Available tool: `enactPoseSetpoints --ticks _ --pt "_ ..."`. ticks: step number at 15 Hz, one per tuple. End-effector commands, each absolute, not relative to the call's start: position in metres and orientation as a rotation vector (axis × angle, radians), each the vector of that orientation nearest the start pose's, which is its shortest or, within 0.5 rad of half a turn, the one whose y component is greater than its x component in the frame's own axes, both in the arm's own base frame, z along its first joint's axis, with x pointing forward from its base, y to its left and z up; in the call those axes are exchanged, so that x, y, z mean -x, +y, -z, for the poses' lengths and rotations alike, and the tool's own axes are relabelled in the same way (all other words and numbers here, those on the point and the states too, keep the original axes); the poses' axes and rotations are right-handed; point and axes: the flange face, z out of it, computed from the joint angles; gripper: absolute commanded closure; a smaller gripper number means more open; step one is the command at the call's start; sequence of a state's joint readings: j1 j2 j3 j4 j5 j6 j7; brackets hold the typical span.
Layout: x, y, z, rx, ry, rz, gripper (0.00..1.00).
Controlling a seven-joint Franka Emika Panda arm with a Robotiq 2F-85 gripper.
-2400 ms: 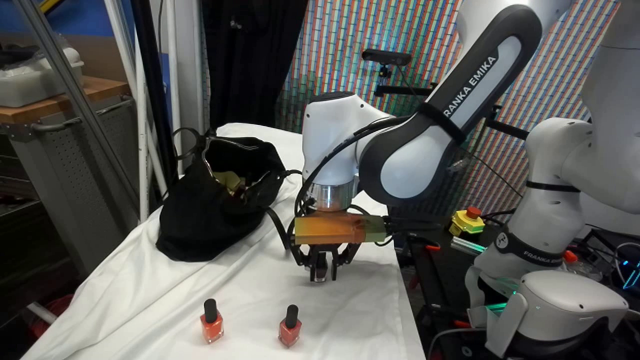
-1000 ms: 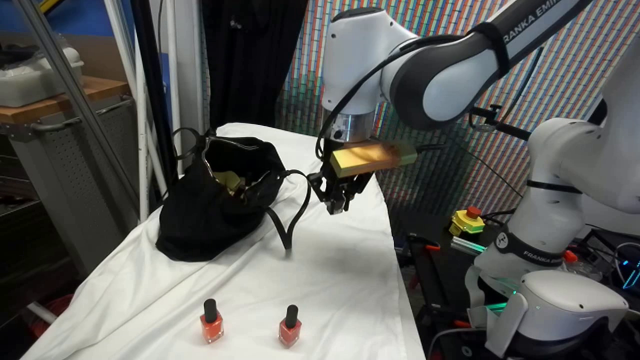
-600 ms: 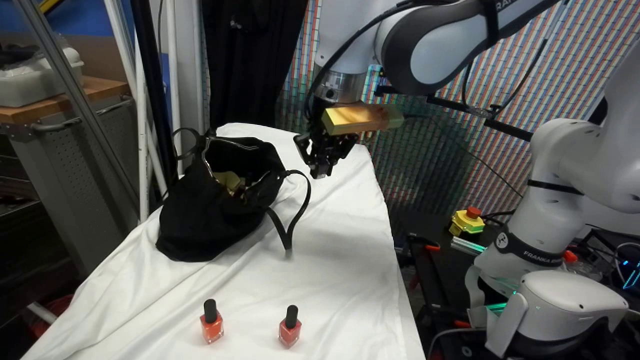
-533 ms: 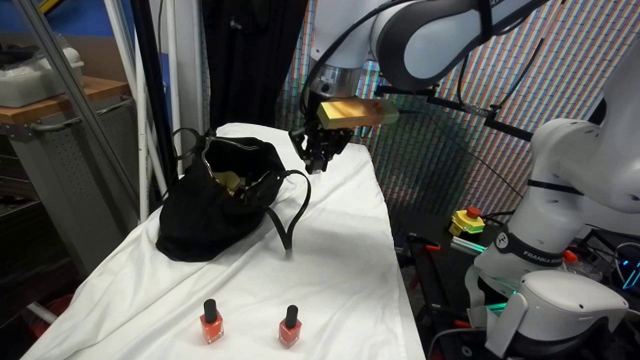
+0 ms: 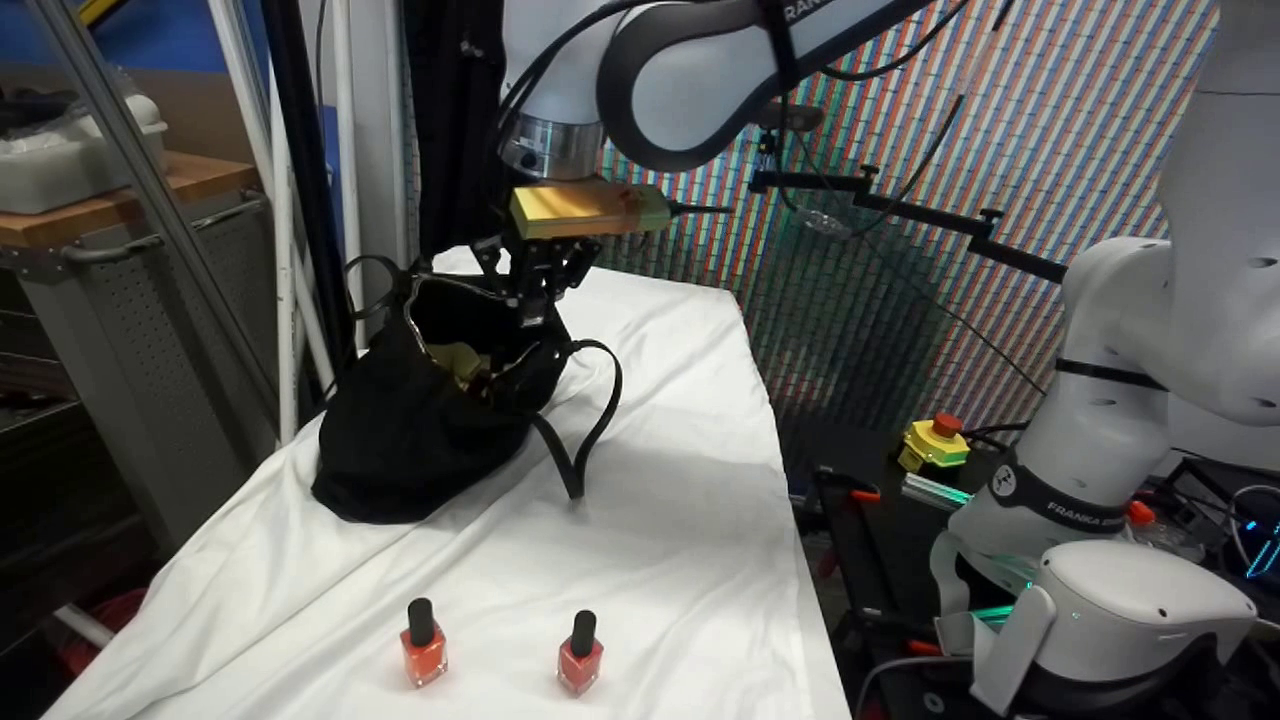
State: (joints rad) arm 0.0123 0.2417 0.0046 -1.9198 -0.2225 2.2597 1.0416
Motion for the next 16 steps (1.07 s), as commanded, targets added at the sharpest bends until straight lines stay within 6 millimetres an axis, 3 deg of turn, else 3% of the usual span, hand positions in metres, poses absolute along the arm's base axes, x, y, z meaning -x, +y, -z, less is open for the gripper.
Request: enactPoseSetpoints --ticks 1,5,6,8,12,16 --pt "-0.668 -0.001 -0.369 2.955 1.348 0.311 0.83" --pt "-0.692 -0.004 -0.358 2.975 1.326 0.320 0.80" --pt "-0.697 -0.003 -0.356 2.981 1.322 0.323 0.35" --pt "-0.702 -0.002 -0.354 2.991 1.319 0.327 0.29" --pt "-0.701 0.006 -0.358 3.010 1.315 0.321 0.02" --pt "-0.684 0.017 -0.364 3.020 1.294 0.310 0.00"
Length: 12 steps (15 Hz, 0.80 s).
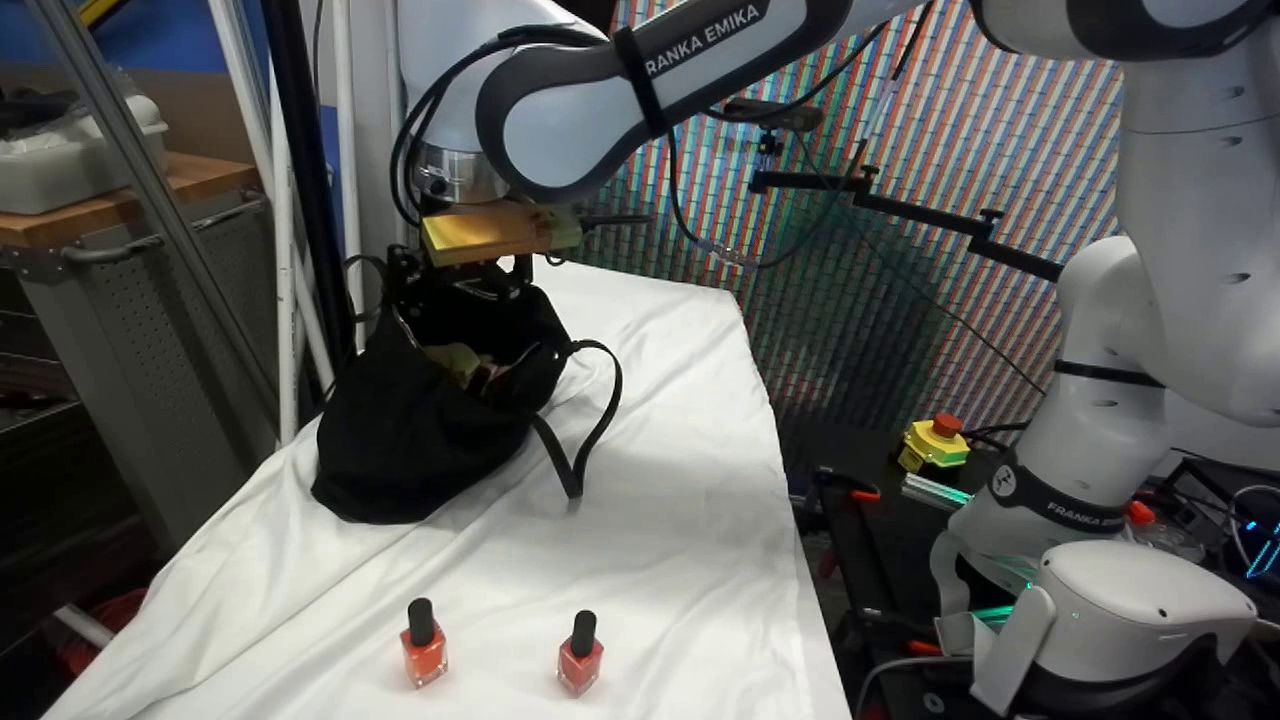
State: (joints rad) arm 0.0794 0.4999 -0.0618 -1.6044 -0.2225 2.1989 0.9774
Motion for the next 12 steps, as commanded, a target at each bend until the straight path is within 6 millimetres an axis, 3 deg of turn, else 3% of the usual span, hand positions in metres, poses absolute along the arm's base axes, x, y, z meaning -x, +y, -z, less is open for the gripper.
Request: enactPoseSetpoints --ticks 1,6,12 --pt "-0.679 0.020 -0.365 3.023 1.295 0.306 0.00" --pt "-0.627 0.034 -0.367 3.049 1.268 0.287 0.00" --pt "-0.534 0.048 -0.367 3.103 1.305 0.283 0.00"
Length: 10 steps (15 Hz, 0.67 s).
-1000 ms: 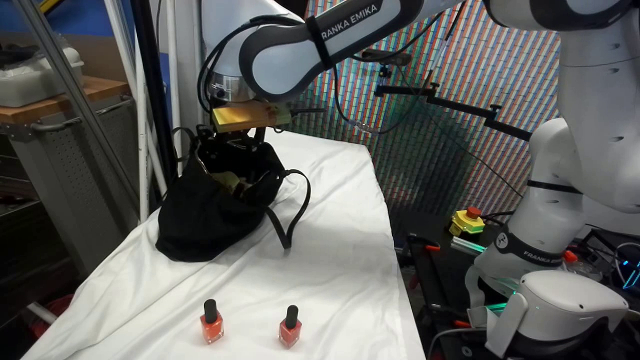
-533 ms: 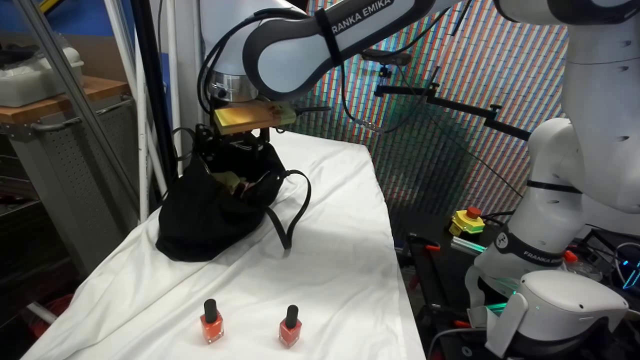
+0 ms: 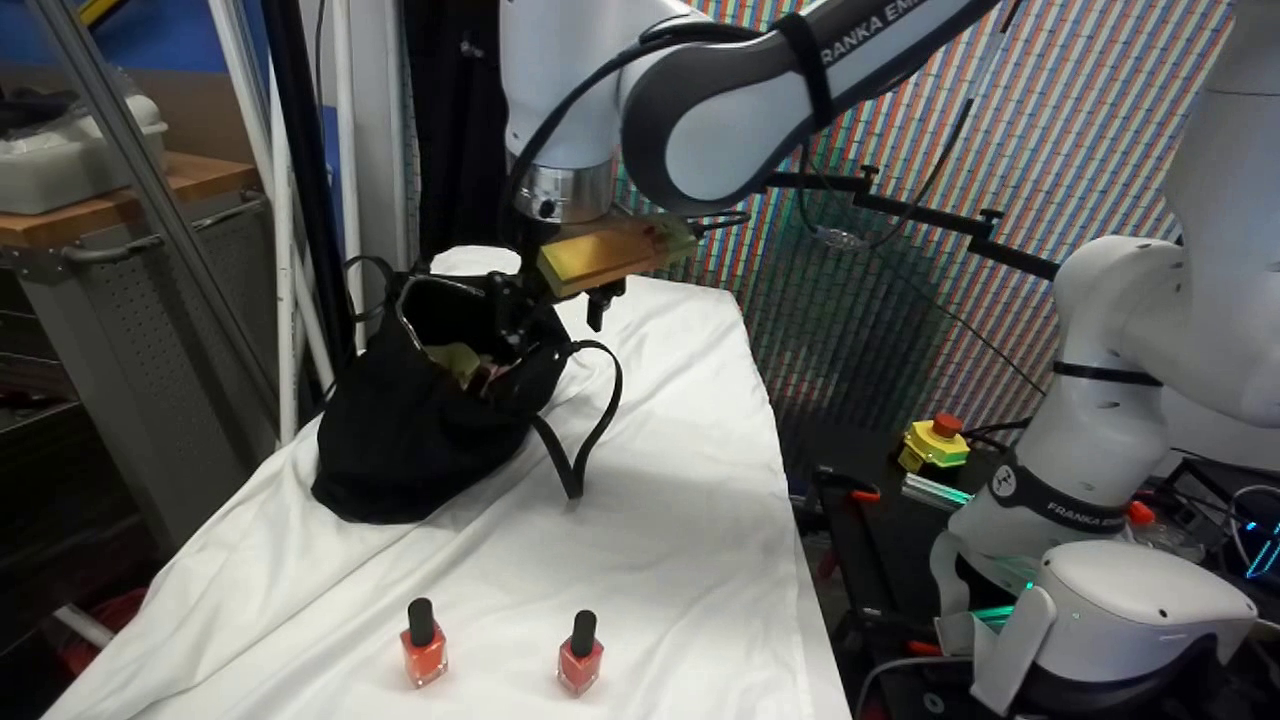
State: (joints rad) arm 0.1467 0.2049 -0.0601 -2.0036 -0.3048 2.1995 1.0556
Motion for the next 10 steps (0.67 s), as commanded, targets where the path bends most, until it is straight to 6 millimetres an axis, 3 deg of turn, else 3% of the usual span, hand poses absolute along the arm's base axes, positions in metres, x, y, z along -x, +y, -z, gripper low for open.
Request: enactPoseSetpoints --ticks 1,6,10 --pt "-0.518 0.050 -0.369 3.114 1.314 0.281 0.00" --pt "-0.438 0.074 -0.357 3.141 1.321 0.249 0.00" --pt "-0.395 0.094 -0.336 3.174 1.262 0.168 0.00"
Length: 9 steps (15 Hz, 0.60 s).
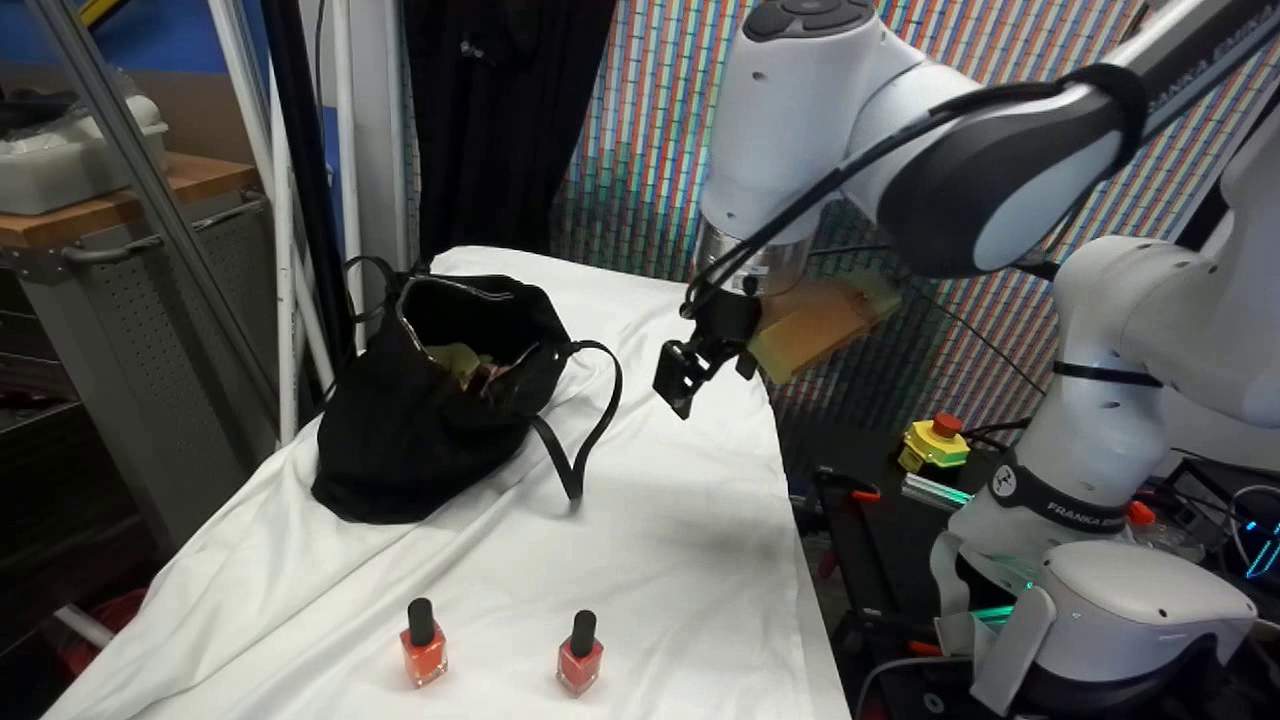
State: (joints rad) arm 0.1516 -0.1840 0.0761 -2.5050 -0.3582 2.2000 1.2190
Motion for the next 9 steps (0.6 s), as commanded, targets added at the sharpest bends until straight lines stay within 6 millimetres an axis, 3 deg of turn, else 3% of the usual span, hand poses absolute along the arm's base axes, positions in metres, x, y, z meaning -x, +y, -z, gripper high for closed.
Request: enactPoseSetpoints --ticks 1,5,9 --pt "-0.388 0.100 -0.330 3.177 1.243 0.143 0.00" --pt "-0.381 0.120 -0.311 3.169 1.186 0.071 0.00" --pt "-0.404 0.144 -0.299 3.142 1.114 0.048 0.00"
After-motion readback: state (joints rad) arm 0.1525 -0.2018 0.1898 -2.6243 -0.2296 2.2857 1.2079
